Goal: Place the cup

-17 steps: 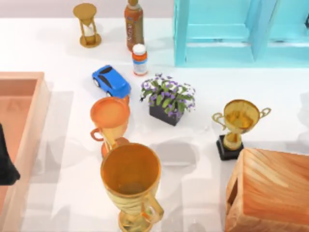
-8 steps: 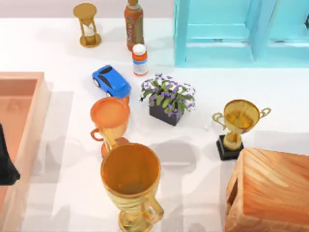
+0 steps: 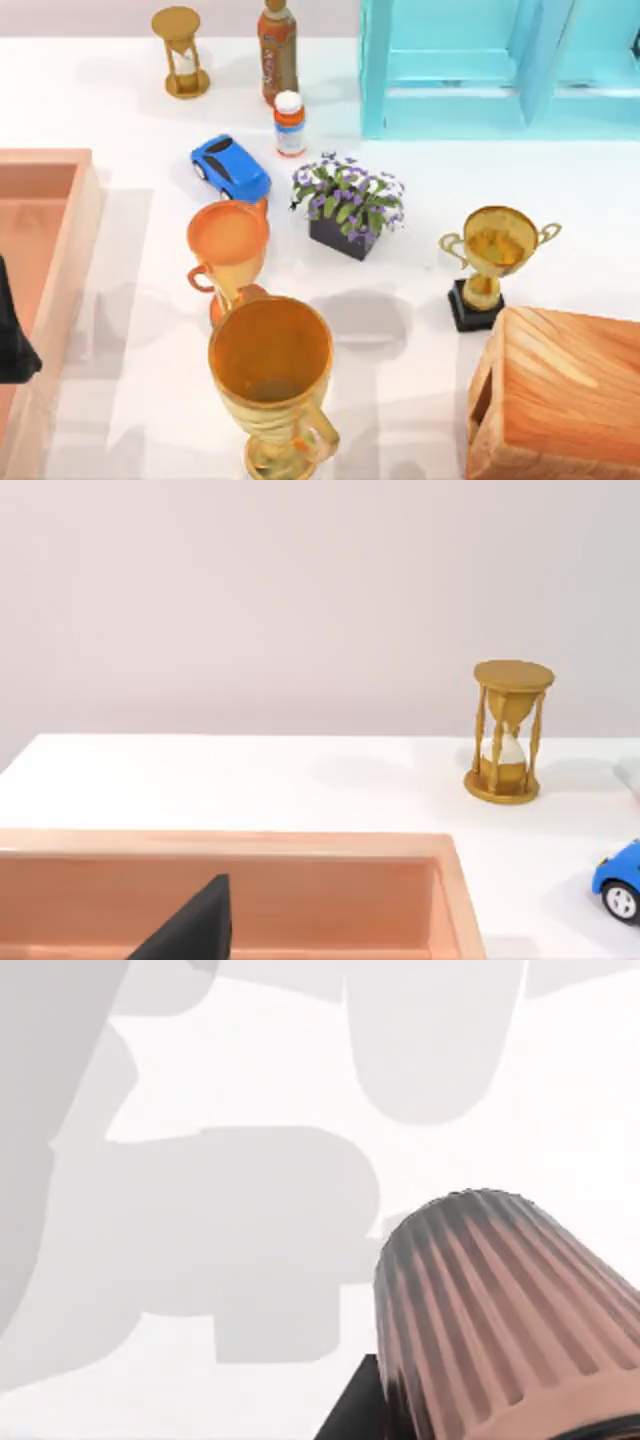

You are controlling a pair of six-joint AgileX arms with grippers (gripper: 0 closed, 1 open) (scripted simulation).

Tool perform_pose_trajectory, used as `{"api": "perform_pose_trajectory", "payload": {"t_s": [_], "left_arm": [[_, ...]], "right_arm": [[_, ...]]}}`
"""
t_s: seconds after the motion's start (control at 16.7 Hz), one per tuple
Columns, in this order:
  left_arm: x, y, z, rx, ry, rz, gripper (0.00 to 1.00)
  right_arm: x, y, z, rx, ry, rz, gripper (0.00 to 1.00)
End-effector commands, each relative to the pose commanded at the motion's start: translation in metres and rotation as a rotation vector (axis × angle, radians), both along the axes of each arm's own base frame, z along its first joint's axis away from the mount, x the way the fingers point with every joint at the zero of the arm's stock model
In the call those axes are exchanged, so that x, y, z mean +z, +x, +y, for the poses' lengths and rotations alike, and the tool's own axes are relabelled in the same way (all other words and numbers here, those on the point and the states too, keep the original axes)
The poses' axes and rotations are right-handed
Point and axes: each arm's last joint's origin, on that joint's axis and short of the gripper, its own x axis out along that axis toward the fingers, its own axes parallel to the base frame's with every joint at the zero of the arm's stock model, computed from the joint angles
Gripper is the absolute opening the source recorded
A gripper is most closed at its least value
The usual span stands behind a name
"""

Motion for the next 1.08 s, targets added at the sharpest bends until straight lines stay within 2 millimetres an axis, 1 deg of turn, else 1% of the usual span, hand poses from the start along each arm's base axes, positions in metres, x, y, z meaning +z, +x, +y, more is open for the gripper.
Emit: {"api": "perform_pose_trajectory", "payload": {"t_s": [0.06,0.18,0.48,0.66,0.9,0.96,1.08], "left_arm": [[0.000,0.000,0.000,0.000,0.000,0.000,1.00],[0.000,0.000,0.000,0.000,0.000,0.000,1.00],[0.000,0.000,0.000,0.000,0.000,0.000,1.00],[0.000,0.000,0.000,0.000,0.000,0.000,1.00],[0.000,0.000,0.000,0.000,0.000,0.000,1.00],[0.000,0.000,0.000,0.000,0.000,0.000,1.00],[0.000,0.000,0.000,0.000,0.000,0.000,1.00]], "right_arm": [[0.004,-0.005,-0.012,-0.003,-0.005,-0.002,0.00],[0.008,-0.012,-0.025,-0.007,-0.009,-0.001,0.00],[0.008,-0.012,-0.024,-0.005,-0.013,-0.004,0.00],[-0.011,-0.010,-0.025,-0.003,-0.011,-0.003,0.00],[-0.048,-0.011,-0.027,-0.006,-0.015,-0.006,0.00],[-0.054,-0.011,-0.027,-0.007,-0.012,-0.003,0.00],[-0.056,-0.012,-0.027,-0.007,-0.011,-0.002,0.00]]}}
